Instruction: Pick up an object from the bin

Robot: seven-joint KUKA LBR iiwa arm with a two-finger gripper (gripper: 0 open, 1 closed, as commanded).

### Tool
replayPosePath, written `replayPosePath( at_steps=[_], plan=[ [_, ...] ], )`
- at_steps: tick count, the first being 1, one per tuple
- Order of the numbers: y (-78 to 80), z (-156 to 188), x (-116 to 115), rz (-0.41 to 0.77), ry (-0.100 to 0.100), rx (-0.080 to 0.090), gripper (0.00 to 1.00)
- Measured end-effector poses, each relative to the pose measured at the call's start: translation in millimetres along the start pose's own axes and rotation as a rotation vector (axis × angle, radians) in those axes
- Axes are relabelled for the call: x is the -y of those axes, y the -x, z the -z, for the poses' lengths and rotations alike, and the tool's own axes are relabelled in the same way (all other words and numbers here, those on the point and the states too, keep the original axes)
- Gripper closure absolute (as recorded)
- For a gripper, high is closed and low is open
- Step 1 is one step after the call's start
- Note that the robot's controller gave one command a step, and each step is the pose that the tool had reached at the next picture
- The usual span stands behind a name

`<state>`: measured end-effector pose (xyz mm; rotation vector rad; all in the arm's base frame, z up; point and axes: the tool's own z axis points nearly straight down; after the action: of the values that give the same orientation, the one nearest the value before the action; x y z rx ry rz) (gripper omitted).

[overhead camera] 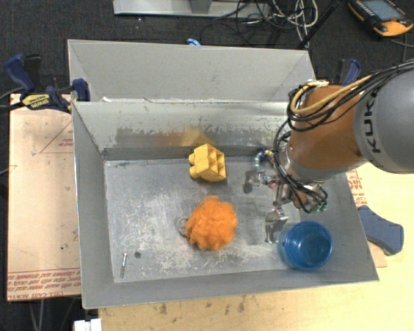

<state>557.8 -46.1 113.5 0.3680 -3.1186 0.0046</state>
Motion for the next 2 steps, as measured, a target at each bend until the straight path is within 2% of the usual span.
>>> replayPosePath(
  at_steps=[1,2],
  plan=[
    [38.4,-41.5,-24.4,-0.095,0.005,0.001,1.0],
    [38.5,-41.6,-24.4,-0.095,0.005,0.001,1.0]
  ],
)
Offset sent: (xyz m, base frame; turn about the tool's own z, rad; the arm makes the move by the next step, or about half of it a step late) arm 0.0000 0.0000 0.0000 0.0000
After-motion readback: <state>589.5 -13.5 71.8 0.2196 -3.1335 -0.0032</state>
